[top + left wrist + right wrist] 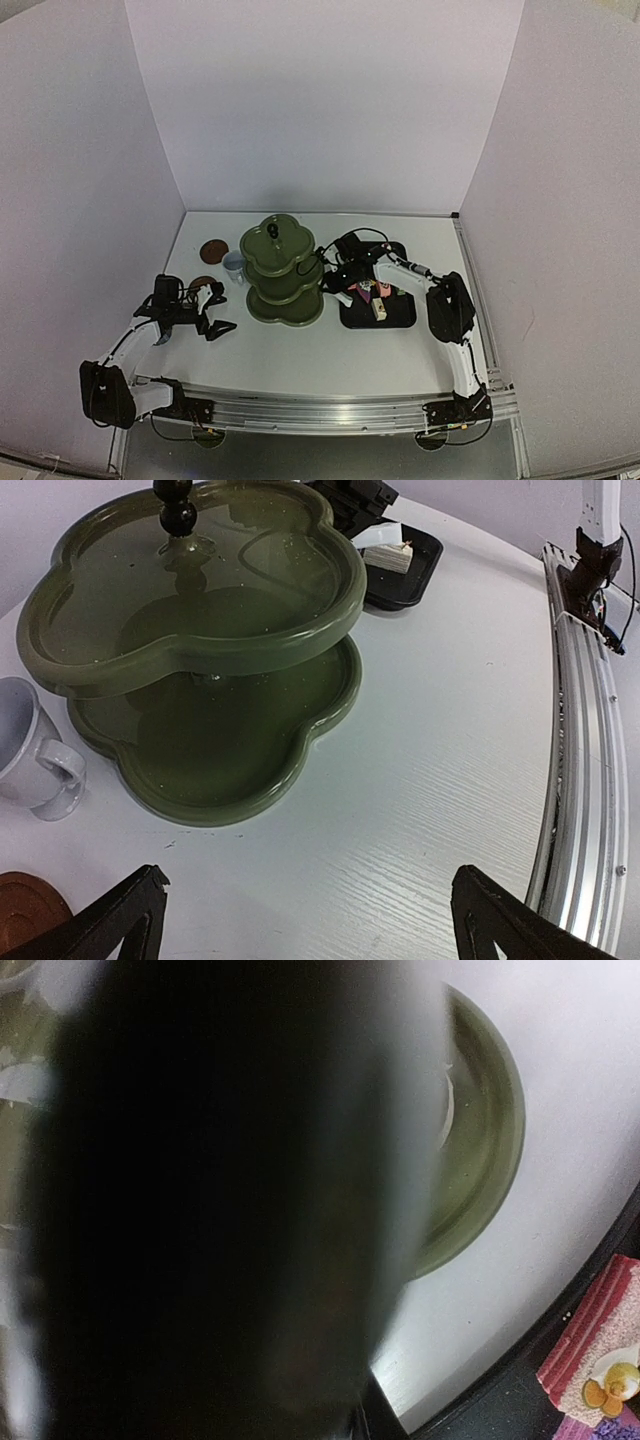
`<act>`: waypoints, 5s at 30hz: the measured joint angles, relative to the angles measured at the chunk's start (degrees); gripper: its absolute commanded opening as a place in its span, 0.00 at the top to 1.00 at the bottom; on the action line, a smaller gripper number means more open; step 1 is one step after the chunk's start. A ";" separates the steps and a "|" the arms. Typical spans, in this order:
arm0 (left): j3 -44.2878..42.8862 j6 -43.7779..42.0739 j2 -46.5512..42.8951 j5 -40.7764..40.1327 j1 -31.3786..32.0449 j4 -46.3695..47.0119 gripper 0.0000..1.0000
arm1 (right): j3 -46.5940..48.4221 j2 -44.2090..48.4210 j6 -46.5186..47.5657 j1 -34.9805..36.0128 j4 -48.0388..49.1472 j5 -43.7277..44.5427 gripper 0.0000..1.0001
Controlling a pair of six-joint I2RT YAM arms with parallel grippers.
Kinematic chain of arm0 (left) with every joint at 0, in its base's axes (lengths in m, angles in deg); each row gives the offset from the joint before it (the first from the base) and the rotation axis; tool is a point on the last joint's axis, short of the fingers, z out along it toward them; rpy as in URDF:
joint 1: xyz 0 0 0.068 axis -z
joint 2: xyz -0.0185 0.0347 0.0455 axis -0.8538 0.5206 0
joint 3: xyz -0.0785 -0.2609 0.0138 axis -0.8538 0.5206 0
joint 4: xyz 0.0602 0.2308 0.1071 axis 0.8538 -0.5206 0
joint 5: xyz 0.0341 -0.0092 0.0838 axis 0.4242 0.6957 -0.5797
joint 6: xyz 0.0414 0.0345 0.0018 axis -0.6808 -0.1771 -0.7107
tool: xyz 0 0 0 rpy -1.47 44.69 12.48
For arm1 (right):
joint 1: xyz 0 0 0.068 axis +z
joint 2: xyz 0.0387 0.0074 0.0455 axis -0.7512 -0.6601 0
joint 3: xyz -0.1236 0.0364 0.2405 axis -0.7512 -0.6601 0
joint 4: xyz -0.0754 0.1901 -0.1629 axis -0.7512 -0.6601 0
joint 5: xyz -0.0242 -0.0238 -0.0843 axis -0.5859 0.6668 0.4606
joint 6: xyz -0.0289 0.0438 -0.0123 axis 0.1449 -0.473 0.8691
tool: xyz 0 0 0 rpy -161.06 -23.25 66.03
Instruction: Serve the afternoon tea
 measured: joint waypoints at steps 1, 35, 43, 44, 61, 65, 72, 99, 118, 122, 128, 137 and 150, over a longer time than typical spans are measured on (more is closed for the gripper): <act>-0.11 0.00 0.02 -0.10 0.04 0.03 0.00 | -0.03 -0.10 0.24 0.18 0.02 0.02 0.99; -0.48 -0.48 0.02 -1.47 0.22 0.56 0.00 | 0.45 -0.15 -2.13 1.36 0.35 2.79 0.64; -0.48 -1.03 0.02 -1.86 0.24 0.55 0.00 | 0.69 -0.13 -4.47 1.29 0.39 4.04 0.64; -0.48 -1.03 0.02 -1.87 0.26 0.55 0.00 | 0.69 -0.13 -4.94 1.22 0.46 4.14 0.64; -0.48 -1.25 0.02 -2.18 0.26 0.54 0.00 | 0.69 -0.13 -12.07 -0.53 3.77 4.63 0.64; -0.48 -1.25 0.02 -2.20 0.26 0.52 0.00 | 0.69 -0.13 -14.51 -0.98 4.87 5.41 0.64; -0.48 -1.27 0.02 -2.22 0.26 0.53 0.00 | 0.63 0.07 -19.60 -2.17 5.34 10.46 0.65; -0.46 -0.52 -2.27 -2.33 0.28 3.04 0.00 | -26.26 36.54 -22.75 -1.40 -16.41 26.09 0.65; -0.13 -0.55 -3.80 -2.87 0.28 3.52 0.00 | -27.99 34.64 -21.75 1.68 -25.55 23.93 0.65; 0.02 -0.55 -3.80 -2.98 0.28 3.52 0.01 | -26.91 32.47 -21.53 1.68 -25.68 23.94 0.65; 0.02 -0.57 -3.80 -3.42 0.28 3.52 0.01 | -25.35 29.57 -21.35 1.68 -25.70 23.94 0.81; 0.02 -0.57 -3.80 -3.80 0.28 3.52 0.00 | -25.02 29.27 -20.54 1.84 -25.66 23.68 1.00; 0.02 0.61 -3.80 -3.98 0.28 4.06 0.01 | -24.90 40.69 -16.58 3.15 -27.92 21.81 1.00</act>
